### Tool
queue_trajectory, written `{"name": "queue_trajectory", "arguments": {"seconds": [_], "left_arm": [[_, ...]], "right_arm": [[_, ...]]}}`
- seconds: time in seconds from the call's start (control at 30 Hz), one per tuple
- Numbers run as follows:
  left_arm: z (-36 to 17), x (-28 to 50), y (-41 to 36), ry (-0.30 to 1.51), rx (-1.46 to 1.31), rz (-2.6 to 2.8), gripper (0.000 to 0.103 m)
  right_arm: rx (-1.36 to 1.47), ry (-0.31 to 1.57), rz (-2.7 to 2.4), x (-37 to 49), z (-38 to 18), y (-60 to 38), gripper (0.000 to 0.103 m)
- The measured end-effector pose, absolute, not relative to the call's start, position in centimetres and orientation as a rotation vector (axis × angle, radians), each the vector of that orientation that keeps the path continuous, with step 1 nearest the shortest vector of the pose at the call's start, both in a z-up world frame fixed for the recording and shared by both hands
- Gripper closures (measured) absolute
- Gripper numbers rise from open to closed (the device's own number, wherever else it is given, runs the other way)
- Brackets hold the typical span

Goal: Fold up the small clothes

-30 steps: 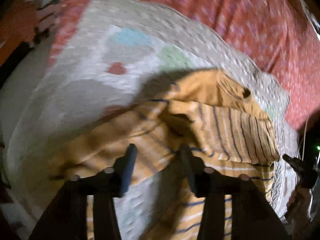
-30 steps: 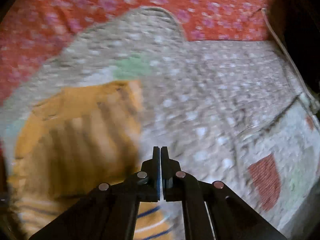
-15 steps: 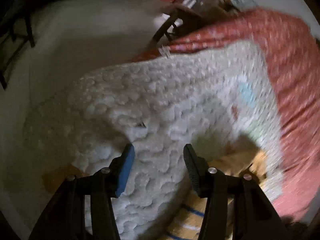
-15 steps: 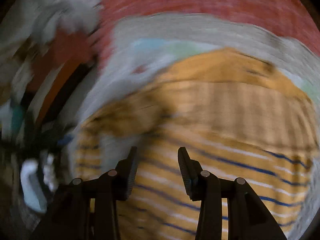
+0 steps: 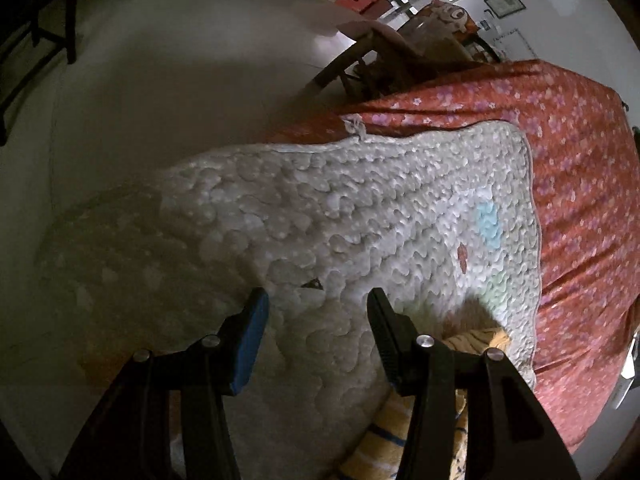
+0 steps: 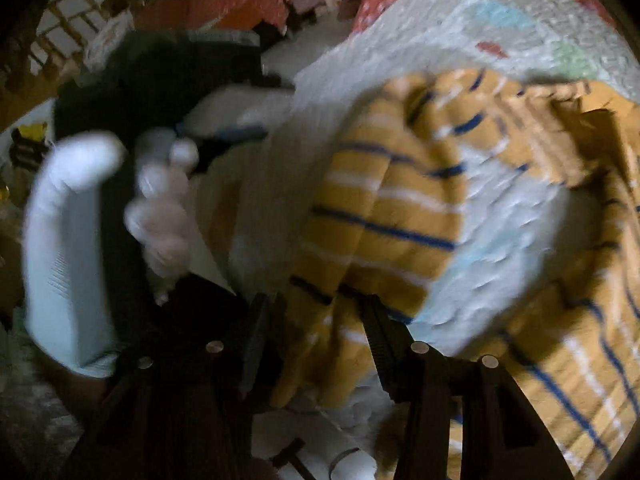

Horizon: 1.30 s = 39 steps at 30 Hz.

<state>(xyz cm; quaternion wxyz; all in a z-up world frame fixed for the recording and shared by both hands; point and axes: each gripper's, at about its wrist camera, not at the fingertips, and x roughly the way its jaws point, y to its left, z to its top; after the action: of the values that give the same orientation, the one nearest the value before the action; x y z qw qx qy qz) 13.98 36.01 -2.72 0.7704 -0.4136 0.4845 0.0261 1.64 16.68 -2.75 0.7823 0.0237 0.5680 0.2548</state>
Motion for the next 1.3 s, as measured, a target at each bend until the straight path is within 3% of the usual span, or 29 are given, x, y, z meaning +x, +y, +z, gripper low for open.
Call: {"name": "queue_trajectory", "arguments": {"seconds": [0.03,0.07,0.4,0.5,0.6,0.83,0.93,1.17,1.3], "left_arm": [[-2.7,14.0,36.1,1.05,-0.894,0.058,0.053],[-2.6,13.9,36.1,1.047,-0.887,0.06,0.053],[-1.5,13.9,33.8,1.006,-0.902,-0.136,0.052],[0.7,13.4,30.7,0.967,-0.85,-0.302,0.041],[2.4,12.6,26.9,0.978,-0.803,-0.448,0.032],[0.4,10.6,16.1,1.215,-0.873,-0.81,0.031],[-1.6,11.3,11.9,1.335,-1.027,-0.963,0.03],[-2.7,14.2,13.5,1.217,-1.289,-0.956,0.016],[-2.9,16.6,11.8,1.282,-1.225,-0.836,0.017]], "right_arm": [[0.044,1.239,0.547,1.7,-2.9,16.7,0.093],[0.055,1.247,0.546,1.9,-2.8,16.5,0.099],[0.285,0.843,0.372,5.8,14.7,2.1,0.099],[0.325,0.786,0.301,7.0,17.2,-1.9,0.099],[0.323,0.762,0.252,6.8,18.3,-5.3,0.099],[0.395,0.758,0.234,5.5,18.3,-9.0,0.099],[0.407,0.752,0.237,5.0,18.7,-10.0,0.099],[0.407,0.724,0.216,3.2,19.4,-13.2,0.099],[0.427,0.721,0.18,3.1,19.1,-15.9,0.099]]}}
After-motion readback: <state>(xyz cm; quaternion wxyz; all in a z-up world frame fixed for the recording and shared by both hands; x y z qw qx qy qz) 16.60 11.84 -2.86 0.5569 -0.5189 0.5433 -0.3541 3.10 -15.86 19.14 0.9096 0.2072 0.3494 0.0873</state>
